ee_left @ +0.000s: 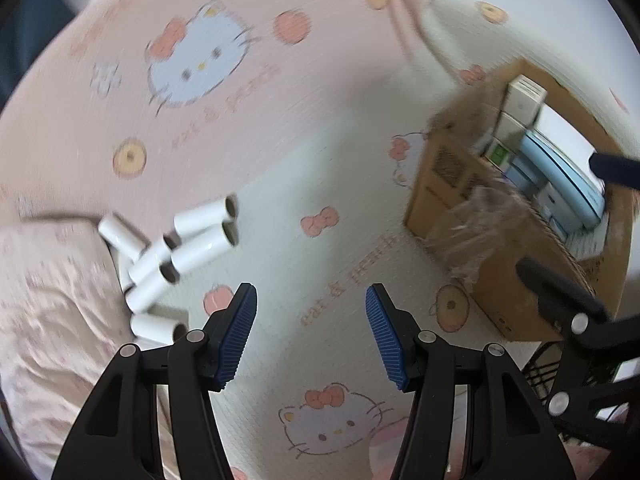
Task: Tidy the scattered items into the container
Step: 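Move the right tool toward the pile of white cardboard tubes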
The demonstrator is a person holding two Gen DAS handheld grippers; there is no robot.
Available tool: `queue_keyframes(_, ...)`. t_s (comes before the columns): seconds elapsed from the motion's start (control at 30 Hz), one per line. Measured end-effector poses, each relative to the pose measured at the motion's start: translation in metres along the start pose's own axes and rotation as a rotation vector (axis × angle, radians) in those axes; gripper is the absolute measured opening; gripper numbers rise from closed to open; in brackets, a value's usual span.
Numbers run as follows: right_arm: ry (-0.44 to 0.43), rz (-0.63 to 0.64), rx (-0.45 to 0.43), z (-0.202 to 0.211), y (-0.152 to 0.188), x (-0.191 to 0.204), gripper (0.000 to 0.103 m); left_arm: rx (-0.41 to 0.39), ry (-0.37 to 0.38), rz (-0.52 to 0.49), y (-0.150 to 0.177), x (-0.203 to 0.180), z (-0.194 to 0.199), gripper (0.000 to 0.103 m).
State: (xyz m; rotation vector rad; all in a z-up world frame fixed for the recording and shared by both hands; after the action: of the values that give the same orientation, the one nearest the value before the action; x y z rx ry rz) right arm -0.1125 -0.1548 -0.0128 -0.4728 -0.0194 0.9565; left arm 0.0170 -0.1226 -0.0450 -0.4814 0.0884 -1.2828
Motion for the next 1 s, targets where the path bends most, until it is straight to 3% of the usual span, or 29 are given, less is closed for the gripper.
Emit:
queue_keyframes(0.4,-0.079,0.161,-0.002,-0.035,-0.039,0.064,0.088,0.071,-0.035,0.207,0.021,0.071,-0.033,0.061)
queue_keyframes(0.5,-0.124,0.149,-0.049,-0.046,-0.049,0.076,0.088,0.089,-0.074,0.247,0.033,0.090,-0.047,0.061)
queue_keyframes(0.57,-0.132,0.114,-0.126,-0.053,-0.053,0.086,0.088,0.105,-0.091,0.283,0.045,0.104,-0.058,0.061)
queue_keyframes(0.77,-0.419,0.032,-0.216,-0.078,-0.049,0.112,0.088,0.166,-0.025,0.480,0.095,0.146,-0.093,0.061)
queue_keyframes(0.87,-0.479,0.019,-0.222,-0.092,-0.049,0.124,0.088,0.154,-0.004,0.563,0.116,0.160,-0.101,0.061)
queue_keyframes(1.0,-0.461,0.132,-0.295,-0.103,-0.049,0.143,0.088,0.109,0.104,0.727,0.146,0.179,-0.109,0.061)
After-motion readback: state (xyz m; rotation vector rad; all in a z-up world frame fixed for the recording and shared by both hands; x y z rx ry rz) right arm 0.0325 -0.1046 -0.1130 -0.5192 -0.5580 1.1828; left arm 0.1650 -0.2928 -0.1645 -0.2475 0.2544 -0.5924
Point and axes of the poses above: each gripper's, at about its wrist camera, not at the fingertips, and z roughly against the way its jaws point, x to its left, y to its underside, the point moved 1 cm from there along -z, roughly the way its jaws point, and after that the axes turned 5 degrees about -y, right-handed, at the moved point
